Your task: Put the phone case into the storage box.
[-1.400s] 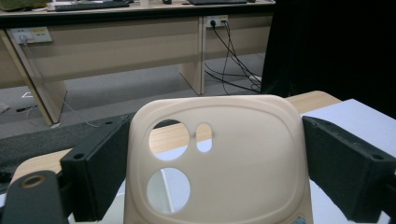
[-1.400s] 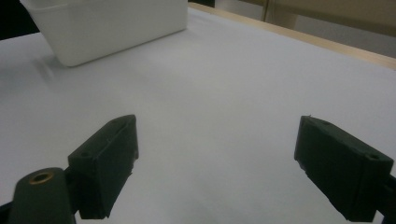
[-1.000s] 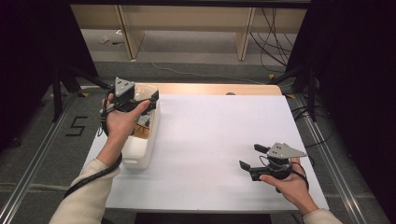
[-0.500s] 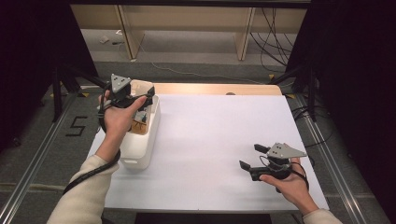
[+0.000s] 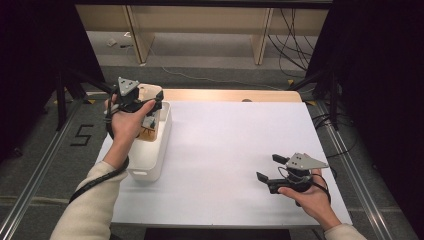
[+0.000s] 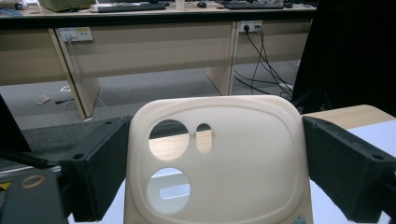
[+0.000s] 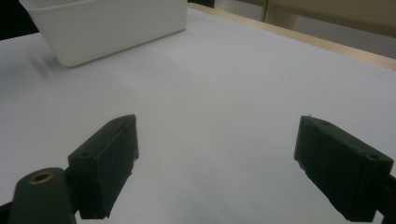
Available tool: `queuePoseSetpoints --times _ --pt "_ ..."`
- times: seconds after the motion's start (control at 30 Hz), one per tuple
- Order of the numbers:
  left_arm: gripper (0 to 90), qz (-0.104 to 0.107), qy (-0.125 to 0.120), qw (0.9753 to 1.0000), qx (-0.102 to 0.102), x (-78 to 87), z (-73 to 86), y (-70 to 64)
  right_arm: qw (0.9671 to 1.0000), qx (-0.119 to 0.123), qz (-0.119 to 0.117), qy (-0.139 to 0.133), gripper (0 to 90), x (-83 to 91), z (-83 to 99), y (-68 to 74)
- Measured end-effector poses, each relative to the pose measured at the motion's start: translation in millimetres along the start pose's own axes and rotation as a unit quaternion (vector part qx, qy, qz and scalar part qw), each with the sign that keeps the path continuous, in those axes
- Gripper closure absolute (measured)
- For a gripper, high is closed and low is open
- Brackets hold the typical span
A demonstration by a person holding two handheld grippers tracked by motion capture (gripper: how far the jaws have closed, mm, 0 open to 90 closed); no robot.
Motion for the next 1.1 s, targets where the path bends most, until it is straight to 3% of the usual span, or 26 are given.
queuePoseSetpoints --times 1.1 --pt "11.1 -0.004 0.007 0.9999 -0.006 -18.6 -1.1 3.4 1.0 -0.001 -0.001 -0.001 14.6 0.1 -0.2 -0.2"
Point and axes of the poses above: each handheld gripper's, and its own axes: x roughly backward along the jaws, z roughly out of its underside, y roughly to its left, the point moved 2 cm from there along -x, roughly forward along the jaws, and after that the axes turned 15 degrees about -y, right-handed, at the moved point
